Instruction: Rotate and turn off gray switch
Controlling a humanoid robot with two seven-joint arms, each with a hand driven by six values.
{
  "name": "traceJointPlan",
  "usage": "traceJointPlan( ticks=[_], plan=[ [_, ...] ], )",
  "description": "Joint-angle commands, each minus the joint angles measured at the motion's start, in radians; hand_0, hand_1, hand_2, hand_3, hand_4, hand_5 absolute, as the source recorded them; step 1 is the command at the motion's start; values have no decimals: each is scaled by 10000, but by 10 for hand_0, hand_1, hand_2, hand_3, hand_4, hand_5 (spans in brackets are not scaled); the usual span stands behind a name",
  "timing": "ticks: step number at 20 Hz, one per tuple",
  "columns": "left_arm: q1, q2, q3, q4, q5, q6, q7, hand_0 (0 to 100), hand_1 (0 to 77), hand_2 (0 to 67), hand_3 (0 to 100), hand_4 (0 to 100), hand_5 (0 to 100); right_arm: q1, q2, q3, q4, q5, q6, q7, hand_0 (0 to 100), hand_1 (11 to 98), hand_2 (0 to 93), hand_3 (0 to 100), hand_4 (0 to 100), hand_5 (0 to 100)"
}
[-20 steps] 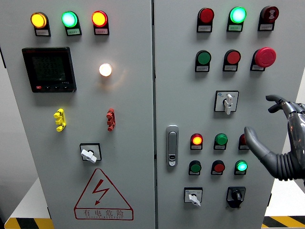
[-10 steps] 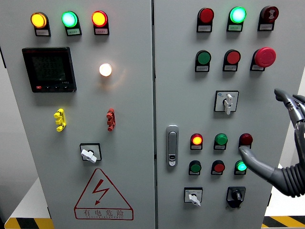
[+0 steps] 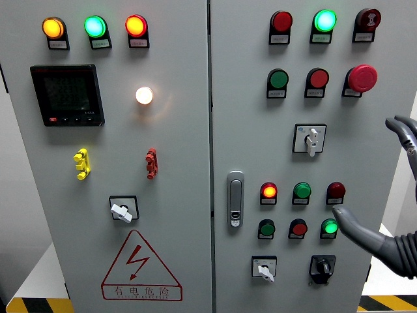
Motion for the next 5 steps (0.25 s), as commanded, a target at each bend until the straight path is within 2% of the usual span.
traceJointPlan(
  ticks=[1,5],
  plan=[
    [-1,0,0,0,0,0,0,332,0,123,222,119,123,-22,-10,1,17,-15,-84,86,0,348,123,156,122,165],
    [14,0,0,0,0,0,0,331,0,123,223,119,123,-114,-10,1,18,-15,-407,224,0,348,123,154,126,145]
  ],
)
